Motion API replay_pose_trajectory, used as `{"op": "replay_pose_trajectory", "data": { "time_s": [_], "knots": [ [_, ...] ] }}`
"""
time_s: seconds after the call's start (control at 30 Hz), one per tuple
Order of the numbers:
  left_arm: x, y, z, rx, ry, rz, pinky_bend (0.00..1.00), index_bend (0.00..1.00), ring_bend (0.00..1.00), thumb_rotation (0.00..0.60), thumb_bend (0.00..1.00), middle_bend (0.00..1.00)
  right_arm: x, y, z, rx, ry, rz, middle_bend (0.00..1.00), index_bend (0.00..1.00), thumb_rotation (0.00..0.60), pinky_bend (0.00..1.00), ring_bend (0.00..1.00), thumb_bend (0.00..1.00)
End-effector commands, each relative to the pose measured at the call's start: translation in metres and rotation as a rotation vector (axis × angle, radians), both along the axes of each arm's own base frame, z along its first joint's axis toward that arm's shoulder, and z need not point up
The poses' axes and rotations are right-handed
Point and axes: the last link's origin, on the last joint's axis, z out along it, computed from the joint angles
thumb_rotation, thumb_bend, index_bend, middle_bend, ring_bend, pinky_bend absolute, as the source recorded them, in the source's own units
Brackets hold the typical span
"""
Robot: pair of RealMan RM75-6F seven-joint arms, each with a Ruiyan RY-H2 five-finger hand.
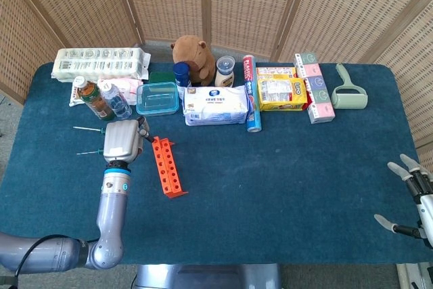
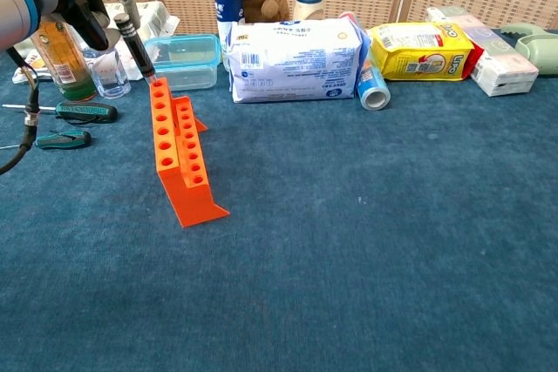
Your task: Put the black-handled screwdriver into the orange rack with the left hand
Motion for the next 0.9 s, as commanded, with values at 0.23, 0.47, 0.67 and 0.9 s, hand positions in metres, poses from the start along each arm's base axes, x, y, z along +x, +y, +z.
{"op": "replay_pose_trajectory", "data": {
  "time_s": [0.23,0.47,0.67,0.9],
  "knots": [
    [0.0008,0.0,-0.0003,0.003,0.0,-0.008,1.0,0.46,1.0,0.6,0.47,1.0,-0.0002,0.0002,0.0009,-0.002,-0.003,0.0,0.01,0.13,0.6,0.0,0.0,0.03],
    [0.0008,-0.0007,-0.0002,-0.001,0.011,-0.005,1.0,0.35,1.0,0.6,0.47,1.0,-0.0001,0.0005,0.001,-0.001,-0.004,0.0,0.01,0.13,0.6,0.0,0.0,0.03],
    [0.0015,-0.001,0.0001,-0.003,0.006,-0.008,1.0,0.29,1.0,0.6,0.47,1.0,-0.0002,0.0006,0.0009,0.0,-0.005,-0.001,0.01,0.13,0.6,0.0,0.0,0.03],
    [0.0048,-0.0044,0.0051,0.0,-0.008,-0.03,1.0,0.26,1.0,0.6,0.46,1.0,-0.0003,0.0007,0.0015,-0.002,-0.006,0.0,0.01,0.13,0.6,0.0,0.0,0.03]
  ]
}}
